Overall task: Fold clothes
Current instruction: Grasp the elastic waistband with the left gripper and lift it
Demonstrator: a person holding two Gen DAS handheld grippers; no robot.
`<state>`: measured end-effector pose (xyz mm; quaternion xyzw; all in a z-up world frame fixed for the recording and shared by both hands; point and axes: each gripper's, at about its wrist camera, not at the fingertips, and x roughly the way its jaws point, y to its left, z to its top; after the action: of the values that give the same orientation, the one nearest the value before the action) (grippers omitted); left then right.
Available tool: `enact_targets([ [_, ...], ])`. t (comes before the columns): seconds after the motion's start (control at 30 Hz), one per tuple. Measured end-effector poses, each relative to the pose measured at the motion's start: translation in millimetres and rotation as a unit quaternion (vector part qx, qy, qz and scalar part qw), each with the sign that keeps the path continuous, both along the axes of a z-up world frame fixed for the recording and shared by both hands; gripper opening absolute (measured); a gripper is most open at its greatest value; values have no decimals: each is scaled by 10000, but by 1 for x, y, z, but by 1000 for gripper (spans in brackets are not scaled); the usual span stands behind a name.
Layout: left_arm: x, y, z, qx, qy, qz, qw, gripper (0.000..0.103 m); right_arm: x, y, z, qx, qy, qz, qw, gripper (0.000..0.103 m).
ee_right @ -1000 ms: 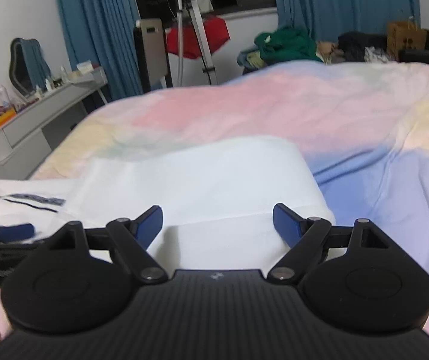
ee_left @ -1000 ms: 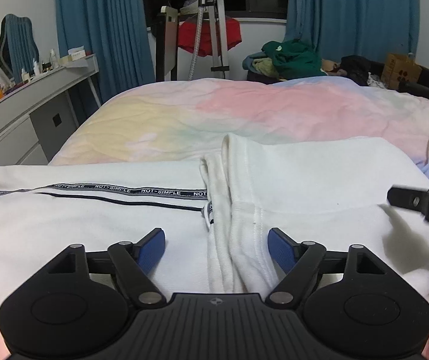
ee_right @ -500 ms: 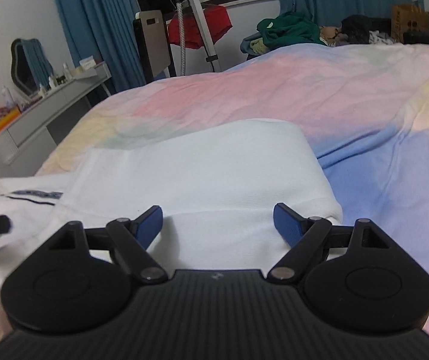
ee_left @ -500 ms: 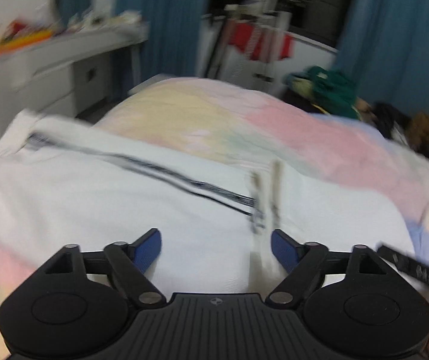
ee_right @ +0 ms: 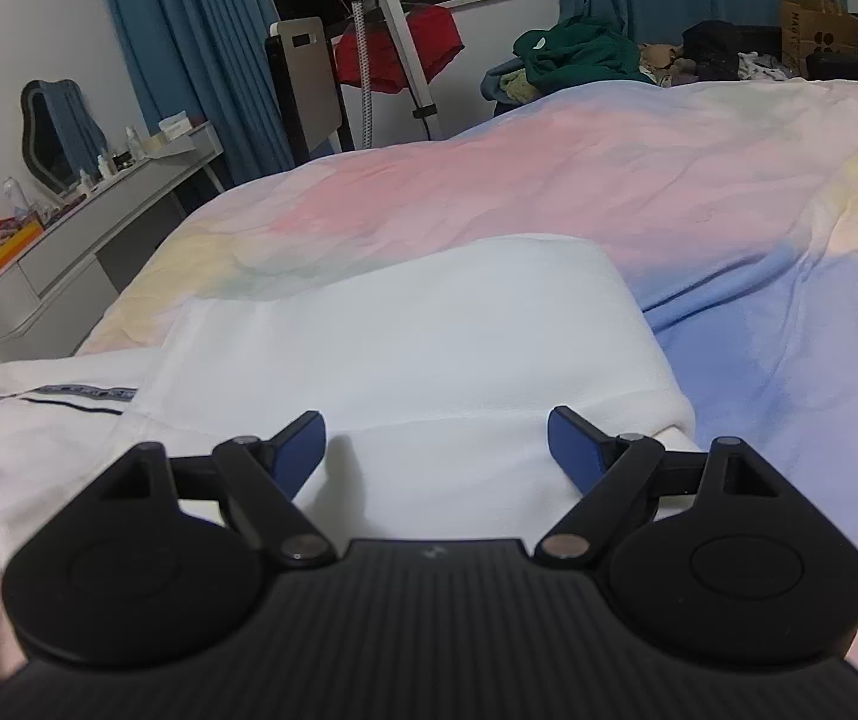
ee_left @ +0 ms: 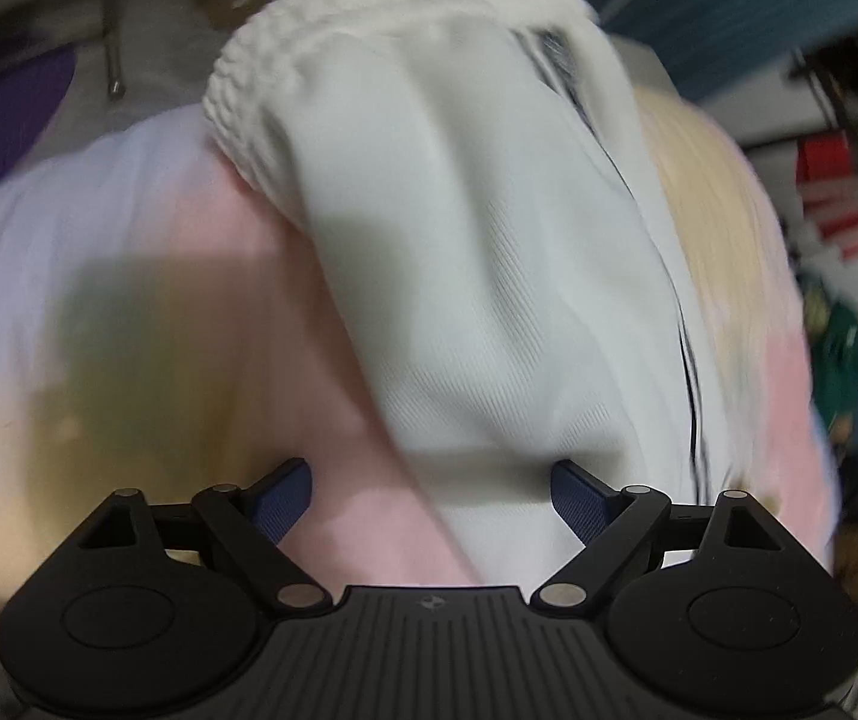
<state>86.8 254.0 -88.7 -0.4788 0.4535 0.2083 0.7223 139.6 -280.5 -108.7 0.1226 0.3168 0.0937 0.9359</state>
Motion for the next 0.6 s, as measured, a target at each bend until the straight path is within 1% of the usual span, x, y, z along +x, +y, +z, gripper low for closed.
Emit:
enact_targets([
  [0.07, 5, 9, -6, -191, -64, 285, 9994, 91, 0, -1, 0, 25, 1, -8, 10000, 83],
  [0.1, 8, 10, -4, -116, -132, 307, 9994, 92, 0, -2, 0, 45, 2, -16, 10000, 83],
  [0.2, 19, 12, 4, 129, -344, 357, 9987, 92, 0, -2, 1, 75, -35, -25, 10000, 83],
  [0.33, 24, 20, 20, 242, -1127, 306, 9929, 86, -4, -2, 6, 155, -216, 12, 9996, 83],
  [0.4, 25, 26, 24, 146, -1406, 332, 9894, 86, -5, -1, 9, 160, -314, 38, 9994, 83],
  [0.47, 27, 31, 21, 19, -1443, 328, 9890, 86, -6, 1, 10, 134, -385, 57, 9992, 83],
  [0.5, 29, 33, 18, 8, -1372, 304, 9901, 86, -5, 2, 9, 97, -375, 53, 9992, 83],
  [0.6, 38, 38, 10, 241, -957, 202, 9949, 79, -1, 7, 5, -52, -237, 44, 9997, 82],
])
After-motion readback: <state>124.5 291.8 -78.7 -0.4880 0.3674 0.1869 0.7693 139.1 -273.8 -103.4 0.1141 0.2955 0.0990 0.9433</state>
